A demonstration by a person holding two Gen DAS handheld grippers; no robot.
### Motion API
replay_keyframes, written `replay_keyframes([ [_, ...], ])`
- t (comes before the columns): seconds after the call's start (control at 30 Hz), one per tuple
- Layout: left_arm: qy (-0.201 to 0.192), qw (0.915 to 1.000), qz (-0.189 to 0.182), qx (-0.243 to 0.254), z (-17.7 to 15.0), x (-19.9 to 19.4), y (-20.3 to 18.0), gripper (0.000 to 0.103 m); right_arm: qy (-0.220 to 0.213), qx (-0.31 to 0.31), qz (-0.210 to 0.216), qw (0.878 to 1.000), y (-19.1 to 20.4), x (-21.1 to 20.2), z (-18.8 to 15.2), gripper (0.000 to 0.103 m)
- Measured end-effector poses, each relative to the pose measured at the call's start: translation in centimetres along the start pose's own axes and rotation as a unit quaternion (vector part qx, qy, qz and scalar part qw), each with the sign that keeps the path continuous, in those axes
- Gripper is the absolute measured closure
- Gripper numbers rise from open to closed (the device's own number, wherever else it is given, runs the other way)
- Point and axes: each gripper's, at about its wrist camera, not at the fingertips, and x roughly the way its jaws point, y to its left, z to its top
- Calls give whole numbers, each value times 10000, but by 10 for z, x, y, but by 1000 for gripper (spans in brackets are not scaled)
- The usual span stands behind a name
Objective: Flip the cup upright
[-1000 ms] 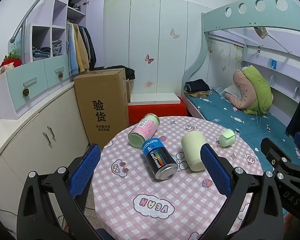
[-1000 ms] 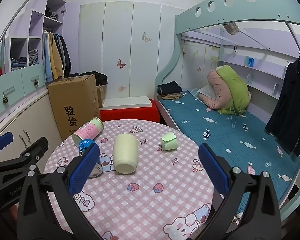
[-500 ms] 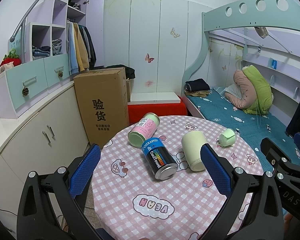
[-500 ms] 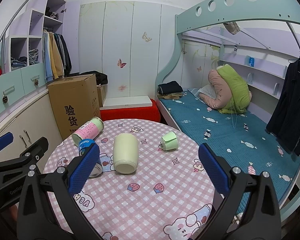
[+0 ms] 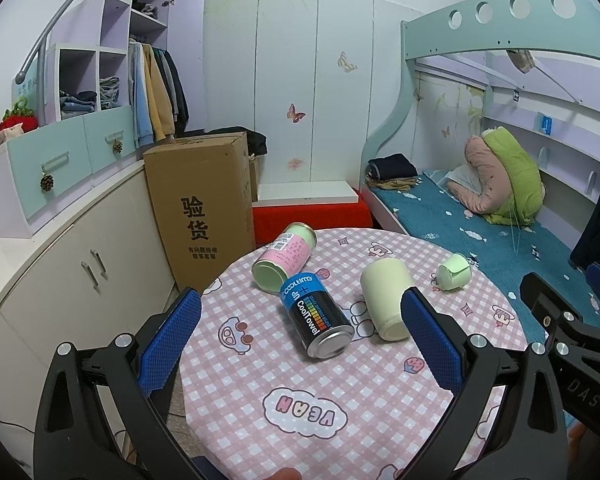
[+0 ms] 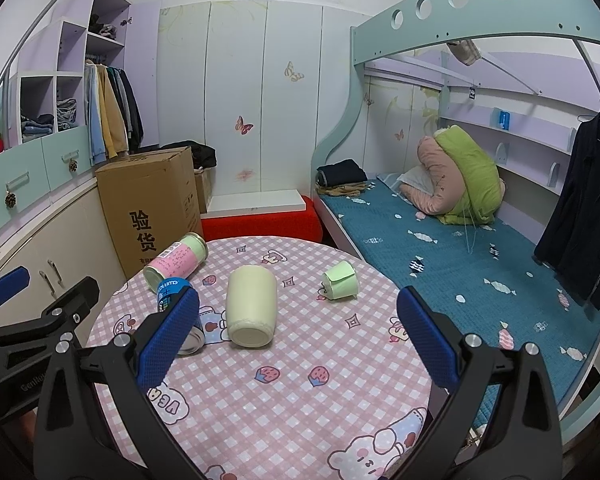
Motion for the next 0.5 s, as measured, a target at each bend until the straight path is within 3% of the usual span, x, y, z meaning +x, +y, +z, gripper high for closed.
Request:
replay_keyframes([
  [0.5, 221, 9997, 49, -45, 1, 25, 2, 7, 227, 35, 39, 9997, 8, 37, -15, 5],
])
